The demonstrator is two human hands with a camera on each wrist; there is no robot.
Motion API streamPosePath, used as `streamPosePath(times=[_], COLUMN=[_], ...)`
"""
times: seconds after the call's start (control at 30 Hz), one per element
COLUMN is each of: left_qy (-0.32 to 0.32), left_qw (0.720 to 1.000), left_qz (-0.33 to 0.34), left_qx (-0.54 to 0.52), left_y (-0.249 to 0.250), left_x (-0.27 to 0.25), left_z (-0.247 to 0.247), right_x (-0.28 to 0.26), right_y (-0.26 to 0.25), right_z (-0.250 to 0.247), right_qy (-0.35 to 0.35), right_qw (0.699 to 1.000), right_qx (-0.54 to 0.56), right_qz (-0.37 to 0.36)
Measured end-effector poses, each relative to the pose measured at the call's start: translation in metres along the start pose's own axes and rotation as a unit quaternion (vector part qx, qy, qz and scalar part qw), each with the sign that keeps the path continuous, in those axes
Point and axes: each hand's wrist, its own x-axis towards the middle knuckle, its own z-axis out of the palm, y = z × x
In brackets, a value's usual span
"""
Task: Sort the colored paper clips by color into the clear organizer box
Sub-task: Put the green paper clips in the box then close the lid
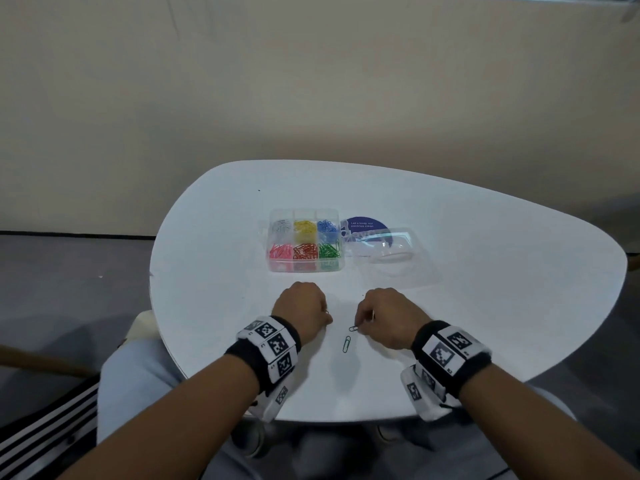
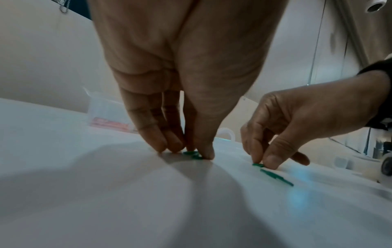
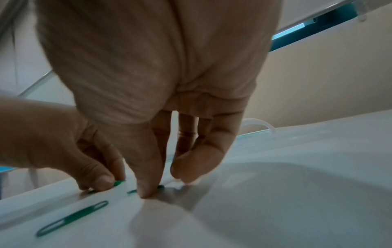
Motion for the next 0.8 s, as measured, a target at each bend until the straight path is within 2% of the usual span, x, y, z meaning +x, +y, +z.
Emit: streamPosePath(times=[0.23,0.37,0.43,0.57,0.63,0.8], left_qy=[0.004,-0.001,0.002,0.004,-0.012,-0.096], left_qw=[1.000,0.999,0.999,0.999,0.997,0.990], left_qz=[0.017,0.034,0.038,0.040,0.047,0.066], left_qx=[-0.012,-0.005,0.004,0.023,0.054,0.080], left_y=[-0.017,-0.018,-0.018,-0.018,-0.017,-0.022], left_x=[-0.009,-0.012,-0.011,-0.007,-0.004,0.007], left_z=[-0.005,-0.009,-0.010,-0.009,-0.009,-0.013], right_x=[-0.004,-0.010,-0.013,-0.010,-0.006,0.001], right_y=[0.000,-0.011,-0.015,-0.016,-0.015,-0.013], right_z=[-0.004,-0.001,0.003,0.005,0.004,0.006], right_qy=[-0.039,-0.027,-0.049,-0.068,-0.072,-0.103], right_qw=[0.999,0.999,0.997,0.996,0.996,0.993], right_qx=[-0.005,0.014,0.015,0.006,-0.006,-0.040], right_qz=[0.022,-0.025,-0.051,-0.056,-0.052,-0.046])
